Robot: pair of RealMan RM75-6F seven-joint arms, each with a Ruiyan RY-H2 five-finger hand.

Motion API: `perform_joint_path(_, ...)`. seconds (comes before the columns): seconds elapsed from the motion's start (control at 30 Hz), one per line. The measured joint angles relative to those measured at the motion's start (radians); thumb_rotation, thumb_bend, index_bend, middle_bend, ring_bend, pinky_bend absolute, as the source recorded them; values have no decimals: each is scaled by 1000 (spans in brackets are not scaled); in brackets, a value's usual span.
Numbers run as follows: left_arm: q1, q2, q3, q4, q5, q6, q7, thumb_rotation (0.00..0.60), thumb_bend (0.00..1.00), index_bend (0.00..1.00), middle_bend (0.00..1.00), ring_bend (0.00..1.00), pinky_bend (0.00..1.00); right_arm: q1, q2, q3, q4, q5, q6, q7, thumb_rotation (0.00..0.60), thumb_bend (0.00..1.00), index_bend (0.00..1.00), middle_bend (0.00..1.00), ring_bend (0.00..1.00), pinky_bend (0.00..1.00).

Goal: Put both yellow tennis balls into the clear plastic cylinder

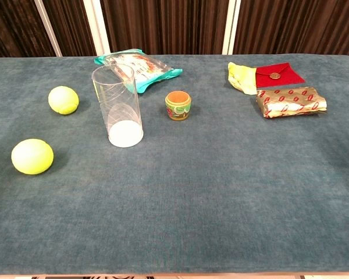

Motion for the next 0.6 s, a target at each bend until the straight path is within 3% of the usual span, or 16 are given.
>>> perform_joint_path(0.6,2,13,1,-17,-17,-14,-6,600,74,98,3,0,125,-3,4,-1,-5,-2,5,2,600,337,0,17,25,0)
